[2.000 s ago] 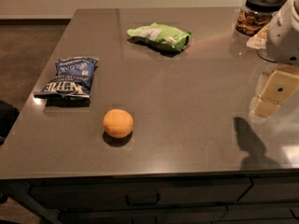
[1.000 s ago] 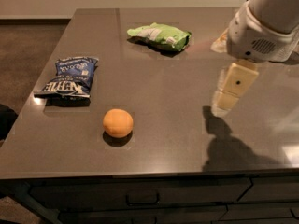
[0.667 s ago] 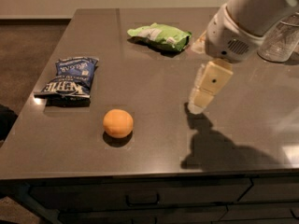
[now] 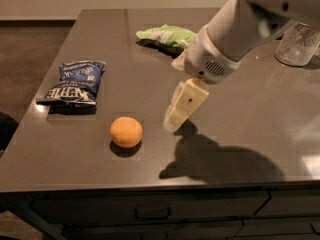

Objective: Pick orange

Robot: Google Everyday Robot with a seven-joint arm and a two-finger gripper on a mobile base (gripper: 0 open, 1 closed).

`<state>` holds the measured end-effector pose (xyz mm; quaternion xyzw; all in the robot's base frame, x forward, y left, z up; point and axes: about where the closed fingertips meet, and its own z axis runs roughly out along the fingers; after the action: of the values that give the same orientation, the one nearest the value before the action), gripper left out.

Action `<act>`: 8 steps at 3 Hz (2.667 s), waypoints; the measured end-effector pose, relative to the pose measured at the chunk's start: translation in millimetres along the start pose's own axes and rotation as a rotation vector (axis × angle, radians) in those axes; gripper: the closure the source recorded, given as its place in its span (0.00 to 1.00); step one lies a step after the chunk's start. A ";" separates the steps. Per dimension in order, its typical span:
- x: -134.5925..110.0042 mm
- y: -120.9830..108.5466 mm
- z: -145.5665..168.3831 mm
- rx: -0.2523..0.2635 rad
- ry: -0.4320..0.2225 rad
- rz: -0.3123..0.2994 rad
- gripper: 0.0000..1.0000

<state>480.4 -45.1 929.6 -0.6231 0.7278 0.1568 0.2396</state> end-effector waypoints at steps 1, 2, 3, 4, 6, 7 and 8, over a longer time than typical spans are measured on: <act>-8.0 17.7 30.0 -0.019 -0.022 -0.043 0.00; -13.2 31.6 59.4 -0.044 -0.021 -0.076 0.00; -19.9 38.9 82.2 -0.072 -0.015 -0.082 0.00; -30.4 42.9 99.3 -0.106 -0.014 -0.062 0.00; -37.9 46.7 119.7 -0.156 0.005 -0.033 0.24; -35.4 42.6 117.6 -0.167 -0.015 -0.005 0.47; -39.5 33.5 99.0 -0.172 -0.064 0.030 0.70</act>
Offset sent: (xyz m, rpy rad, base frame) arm -0.0294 0.0745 -0.0774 0.0015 0.0057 0.1384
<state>466.9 45.8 866.0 -0.6252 0.7129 0.2420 0.2058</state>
